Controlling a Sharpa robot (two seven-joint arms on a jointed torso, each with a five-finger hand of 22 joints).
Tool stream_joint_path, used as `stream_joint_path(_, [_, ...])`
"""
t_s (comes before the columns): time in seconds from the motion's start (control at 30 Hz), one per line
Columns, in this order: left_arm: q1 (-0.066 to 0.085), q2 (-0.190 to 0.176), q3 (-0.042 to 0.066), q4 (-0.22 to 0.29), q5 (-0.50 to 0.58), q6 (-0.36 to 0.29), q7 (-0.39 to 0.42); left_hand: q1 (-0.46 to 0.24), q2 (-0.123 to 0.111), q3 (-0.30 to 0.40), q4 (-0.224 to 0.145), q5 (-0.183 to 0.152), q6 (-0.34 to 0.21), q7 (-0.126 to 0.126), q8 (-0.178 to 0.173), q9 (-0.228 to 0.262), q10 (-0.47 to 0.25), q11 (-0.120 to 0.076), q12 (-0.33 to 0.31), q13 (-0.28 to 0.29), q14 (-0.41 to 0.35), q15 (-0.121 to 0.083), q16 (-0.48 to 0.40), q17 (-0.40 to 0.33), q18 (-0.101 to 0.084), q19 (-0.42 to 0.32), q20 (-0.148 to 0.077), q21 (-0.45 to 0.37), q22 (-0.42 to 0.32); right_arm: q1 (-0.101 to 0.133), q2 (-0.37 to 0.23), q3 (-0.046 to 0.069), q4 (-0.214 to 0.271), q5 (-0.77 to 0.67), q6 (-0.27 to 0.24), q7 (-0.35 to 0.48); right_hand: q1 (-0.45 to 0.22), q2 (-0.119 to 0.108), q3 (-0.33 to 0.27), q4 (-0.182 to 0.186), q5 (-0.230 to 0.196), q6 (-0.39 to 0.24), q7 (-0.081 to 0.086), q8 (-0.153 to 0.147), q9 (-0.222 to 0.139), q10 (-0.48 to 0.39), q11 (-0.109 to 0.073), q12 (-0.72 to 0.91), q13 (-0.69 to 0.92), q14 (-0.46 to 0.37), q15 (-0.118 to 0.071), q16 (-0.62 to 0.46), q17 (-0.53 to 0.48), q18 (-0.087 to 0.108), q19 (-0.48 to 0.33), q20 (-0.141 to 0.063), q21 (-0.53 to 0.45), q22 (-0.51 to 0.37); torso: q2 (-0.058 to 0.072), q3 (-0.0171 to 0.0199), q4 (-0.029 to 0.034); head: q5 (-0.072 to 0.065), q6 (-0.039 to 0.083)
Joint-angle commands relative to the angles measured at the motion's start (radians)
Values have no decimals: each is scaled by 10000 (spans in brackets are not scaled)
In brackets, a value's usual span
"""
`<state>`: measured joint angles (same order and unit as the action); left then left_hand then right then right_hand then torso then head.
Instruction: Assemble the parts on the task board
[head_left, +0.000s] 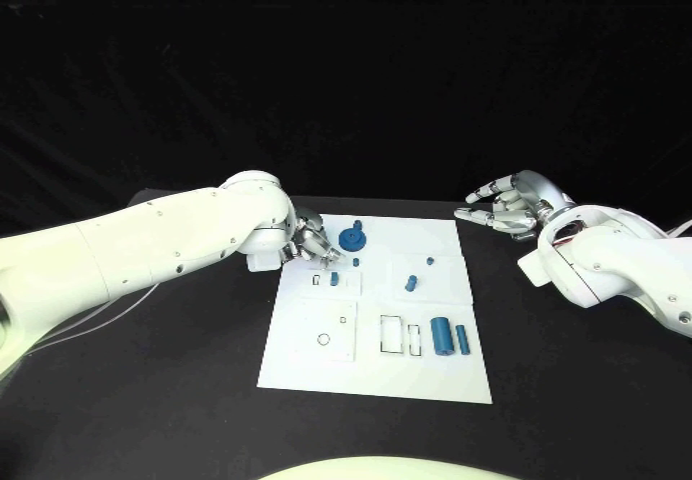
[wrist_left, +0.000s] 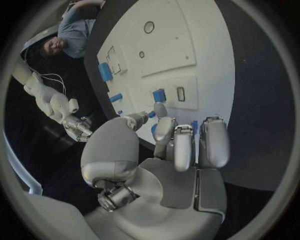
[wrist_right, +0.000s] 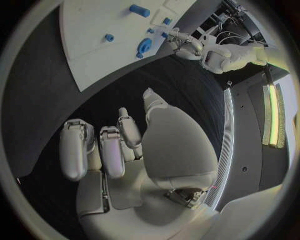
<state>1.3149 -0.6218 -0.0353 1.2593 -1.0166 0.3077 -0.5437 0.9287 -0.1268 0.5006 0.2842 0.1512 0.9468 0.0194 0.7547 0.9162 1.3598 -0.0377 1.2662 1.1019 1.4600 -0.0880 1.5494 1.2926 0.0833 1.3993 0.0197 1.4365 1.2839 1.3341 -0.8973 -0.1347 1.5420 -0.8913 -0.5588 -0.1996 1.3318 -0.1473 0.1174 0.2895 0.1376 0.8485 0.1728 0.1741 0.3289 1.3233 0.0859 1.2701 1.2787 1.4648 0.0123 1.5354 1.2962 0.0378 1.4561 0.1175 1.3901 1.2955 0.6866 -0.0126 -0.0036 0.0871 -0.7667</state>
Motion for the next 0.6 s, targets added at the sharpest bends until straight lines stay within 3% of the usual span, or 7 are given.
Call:
stream_joint_path(0.03, [26, -32, 55, 0, 21, -100, 29, -169, -228, -689, 78, 137, -122, 5, -163, 175, -85, -75, -7, -61, 1093, -89, 187, 2737, -217, 105, -43, 64, 86, -6, -3, 3, -3, -27, 0, 21, -260, 14, -196, 36, 51, -113, 0, 176, -81, -157, 11, -59, -72, 805, -36, -138, 1733, 63, 390, -81, -139, 1624, 11, 5, -6, -8, 32])
stream_joint_path(0.17, [50, -72, 159, -161, 18, -329, 49, 90, -149, -896, 44, 224, -470, 146, -521, 90, -304, 42, -173, -277, 1061, 0, 126, 2641, -175, -28, 28, -55, -120, -6, -14, 3, -6, -31, -3, 26, -267, 15, -199, 36, 52, -115, 0, 177, -82, -155, 11, -56, -69, 804, -35, -139, 1731, 61, 394, -81, -130, 1629, 12, -5, 8, -23, 89])
stream_joint_path(0.23, [71, -73, 208, -303, 12, -457, 75, 384, -123, -1039, 50, 264, -675, 296, -922, -93, -488, 172, -307, -470, 1055, 107, 115, 2626, -151, -105, 125, -128, -237, -6, -20, 3, -10, -32, -2, 31, -270, 17, -200, 35, 53, -116, 0, 178, -82, -150, 11, -50, -64, 804, -36, -140, 1730, 64, 389, -80, -142, 1622, 9, -3, 11, -13, 112])
stream_joint_path(0.3, [103, -57, 247, -481, 8, -566, 104, 637, -62, -1139, 51, 292, -1002, 507, -1537, -415, -622, 346, -390, -597, 1057, 250, 119, 2632, -147, -129, 249, -156, -271, -6, -23, 3, -18, -32, 0, 35, -270, 17, -200, 35, 53, -116, 0, 178, -82, -150, 11, -50, -64, 804, -36, -140, 1730, 64, 389, -80, -142, 1622, 1, -2, 14, -9, 127])
stream_joint_path(0.33, [125, -36, 262, -597, 6, -631, 123, 705, -51, -1175, 47, 294, -986, 543, -1649, -488, -697, 383, -459, -700, 1055, 287, 114, 2625, -140, -142, 286, -169, -292, -6, -24, 3, -24, -33, 1, 37, -270, 17, -200, 35, 53, -116, 0, 178, -82, -150, 11, -50, -64, 804, -36, -140, 1730, 64, 389, -80, -142, 1622, 2, -2, 12, -8, 149])
stream_joint_path(0.47, [194, 73, 296, -1030, -19, -737, 189, 1110, -78, -1247, 18, 317, -951, 639, -1957, -662, -873, 474, -565, -852, 1025, 375, 62, 2544, -105, -230, 385, -242, -419, -6, -21, 3, -44, -33, 8, 42, -274, 20, -201, 31, 55, -117, -1, 182, -83, -149, 11, -49, -64, 805, -36, -138, 1735, 61, 394, -80, -132, 1629, 19, -12, 1, 12, 188])
stream_joint_path(0.6, [226, 176, 307, -1306, -138, -614, 226, 1161, -106, -1281, 27, 315, -957, 661, -2013, -688, -907, 495, -577, -866, 1014, 393, 43, 2515, -89, -275, 403, -278, -486, -6, -16, 3, -54, -33, 13, 47, -274, 20, -201, 31, 55, -117, -1, 182, -83, -149, 11, -49, -64, 805, -36, -138, 1735, 61, 394, -80, -132, 1629, 17, -24, 17, 7, 179])
